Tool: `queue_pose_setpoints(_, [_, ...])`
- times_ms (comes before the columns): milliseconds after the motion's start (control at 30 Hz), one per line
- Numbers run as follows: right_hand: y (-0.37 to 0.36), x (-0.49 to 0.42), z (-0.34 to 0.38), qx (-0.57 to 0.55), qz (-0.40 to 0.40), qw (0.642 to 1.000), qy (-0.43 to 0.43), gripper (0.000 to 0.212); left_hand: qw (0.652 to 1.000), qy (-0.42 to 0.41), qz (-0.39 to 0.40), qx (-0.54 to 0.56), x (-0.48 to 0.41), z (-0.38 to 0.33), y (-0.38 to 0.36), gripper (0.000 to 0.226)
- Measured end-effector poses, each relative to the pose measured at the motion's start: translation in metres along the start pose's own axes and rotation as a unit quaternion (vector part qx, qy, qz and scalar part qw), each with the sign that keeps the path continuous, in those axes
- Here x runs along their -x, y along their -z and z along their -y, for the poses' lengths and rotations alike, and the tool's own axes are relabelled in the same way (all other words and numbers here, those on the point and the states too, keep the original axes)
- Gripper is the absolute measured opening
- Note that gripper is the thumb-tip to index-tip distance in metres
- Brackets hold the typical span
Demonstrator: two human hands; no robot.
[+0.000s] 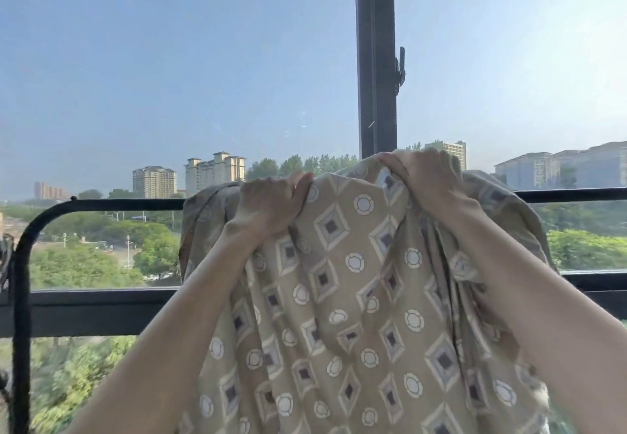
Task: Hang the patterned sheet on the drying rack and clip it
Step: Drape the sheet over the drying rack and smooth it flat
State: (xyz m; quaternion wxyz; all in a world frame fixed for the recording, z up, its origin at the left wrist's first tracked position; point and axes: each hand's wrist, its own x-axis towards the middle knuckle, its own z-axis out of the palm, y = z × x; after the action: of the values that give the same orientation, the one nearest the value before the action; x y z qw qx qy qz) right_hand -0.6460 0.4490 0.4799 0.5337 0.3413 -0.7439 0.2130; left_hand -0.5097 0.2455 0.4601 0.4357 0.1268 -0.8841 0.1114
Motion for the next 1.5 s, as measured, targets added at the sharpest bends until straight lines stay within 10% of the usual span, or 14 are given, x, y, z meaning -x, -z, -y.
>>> queue_pose_setpoints(233, [-0.013,-0.064,0.004,0.039,0.096,0.994,-0.038,0.049,0.998,0.021,0.058,0.029,-0.015,0.001,0.001,0.07])
queue_pose_setpoints(367, [-0.048,-0.054,-0.003,0.014,0.183,0.981,-0.058,0.028,0.99,0.039,0.123,0.053,-0.028,0.019,-0.003,0.038])
queue_pose_setpoints(500, [-0.045,-0.051,0.002,-0.011,0.046,0.997,-0.063,0.037,0.988,0.071,0.112,0.076,-0.042,0.02,-0.005,0.017])
queue_pose_setpoints(733, [-0.045,-0.041,-0.015,-0.057,0.053,0.982,-0.169,0.038,0.966,-0.071,0.04,0.244,-0.03,-0.052,-0.019,0.021])
queue_pose_setpoints(900, [-0.051,-0.034,-0.023,-0.115,0.034,0.972,-0.201,0.04,0.991,-0.12,0.042,0.03,-0.028,-0.082,-0.04,0.05])
queue_pose_setpoints(1167, [-0.024,0.022,-0.013,-0.19,-0.139,0.968,-0.093,0.019,0.993,-0.087,0.06,0.055,-0.028,-0.076,-0.042,0.051])
queue_pose_setpoints(1367, [-0.005,0.109,-0.021,-0.028,0.114,0.991,-0.062,0.076,0.994,-0.072,0.058,0.061,-0.025,-0.084,-0.041,0.05])
queue_pose_setpoints(1500, [-0.009,0.156,-0.043,0.018,0.093,0.989,-0.111,0.104,0.993,-0.053,0.077,0.066,-0.022,-0.088,-0.035,0.05])
